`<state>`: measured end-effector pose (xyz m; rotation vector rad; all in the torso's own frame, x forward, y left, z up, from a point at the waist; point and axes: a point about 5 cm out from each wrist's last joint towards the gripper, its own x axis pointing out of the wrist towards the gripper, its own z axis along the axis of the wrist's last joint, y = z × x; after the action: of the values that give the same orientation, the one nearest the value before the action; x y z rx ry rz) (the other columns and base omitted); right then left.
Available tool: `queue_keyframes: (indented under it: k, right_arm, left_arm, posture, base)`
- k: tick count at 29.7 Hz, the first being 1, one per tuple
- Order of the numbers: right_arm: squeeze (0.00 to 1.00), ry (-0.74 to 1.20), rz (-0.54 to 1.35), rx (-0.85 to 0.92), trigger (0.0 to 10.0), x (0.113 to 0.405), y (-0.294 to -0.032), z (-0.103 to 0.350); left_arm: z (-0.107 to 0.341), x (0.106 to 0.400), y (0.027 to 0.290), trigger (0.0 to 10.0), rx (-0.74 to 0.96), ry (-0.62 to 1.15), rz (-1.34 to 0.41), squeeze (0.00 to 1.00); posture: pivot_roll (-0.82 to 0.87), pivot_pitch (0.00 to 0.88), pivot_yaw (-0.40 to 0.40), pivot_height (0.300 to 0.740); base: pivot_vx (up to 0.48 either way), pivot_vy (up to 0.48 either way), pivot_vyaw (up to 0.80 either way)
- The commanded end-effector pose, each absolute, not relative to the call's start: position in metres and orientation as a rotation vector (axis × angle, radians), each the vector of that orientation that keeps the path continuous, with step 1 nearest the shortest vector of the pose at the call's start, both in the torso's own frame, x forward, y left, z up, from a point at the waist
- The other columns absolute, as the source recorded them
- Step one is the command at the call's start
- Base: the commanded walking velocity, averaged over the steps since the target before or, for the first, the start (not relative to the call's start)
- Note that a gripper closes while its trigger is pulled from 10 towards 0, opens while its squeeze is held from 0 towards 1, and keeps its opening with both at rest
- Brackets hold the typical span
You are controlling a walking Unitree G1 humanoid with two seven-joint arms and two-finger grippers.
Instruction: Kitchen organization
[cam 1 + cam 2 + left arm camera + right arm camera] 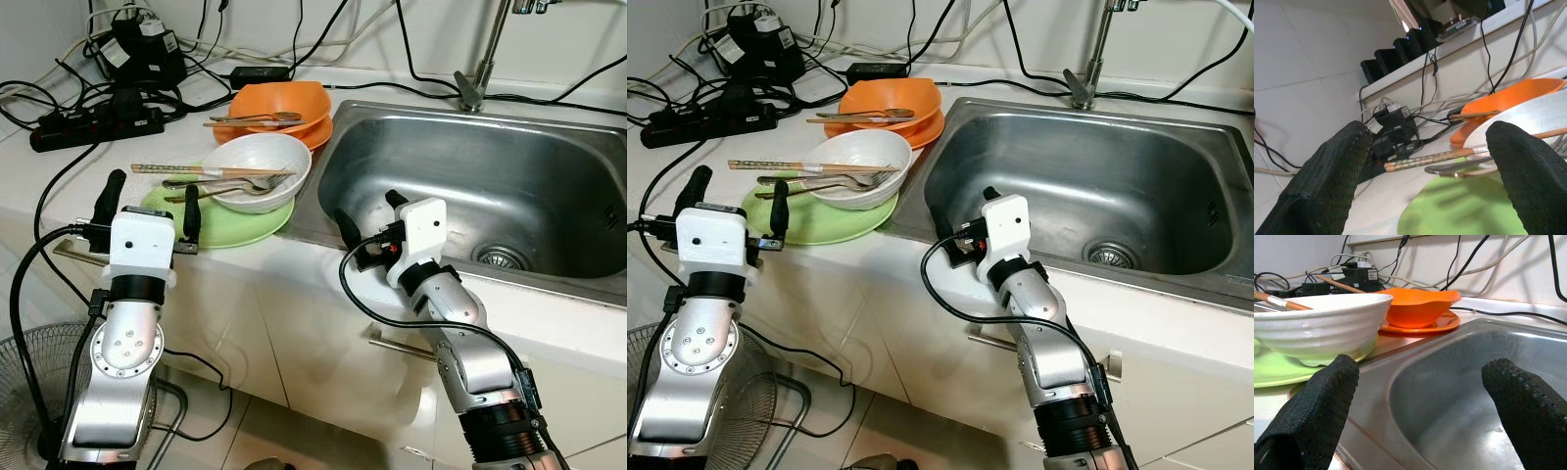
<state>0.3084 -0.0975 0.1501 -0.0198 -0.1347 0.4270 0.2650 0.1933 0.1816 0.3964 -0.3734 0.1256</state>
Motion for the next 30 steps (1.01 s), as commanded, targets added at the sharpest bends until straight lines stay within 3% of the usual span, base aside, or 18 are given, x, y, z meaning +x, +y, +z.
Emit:
queue_keyframes:
  k: [1, 17, 30]
  right_arm:
    - [0.00, -0.149, 0.434, -0.017, 10.0, 0.308, -0.097, 0.155]
    - [0.00, -0.152, 0.423, -0.023, 10.0, 0.307, -0.100, 0.157]
    - [0.00, -0.147, 0.419, -0.023, 10.0, 0.305, -0.100, 0.157]
  left_arm:
    - [0.179, 0.268, 0.195, 10.0, 0.401, -0.373, 0.131, 0.00]
    - [0.176, 0.290, 0.197, 10.0, 0.274, -0.388, 0.108, 0.00]
    - [0.180, 0.301, 0.180, 10.0, 0.017, -0.376, 0.013, 0.00]
  posture:
    - [-0.01, 0.034, 0.095, 0.740]
    - [-0.04, 0.045, 0.091, 0.740]
    - [-0.04, 0.053, 0.092, 0.740]
  base:
    - [0.000, 0.000, 0.00]
    - [0.000, 0.000, 0.00]
    - [0.000, 0.000, 0.00]
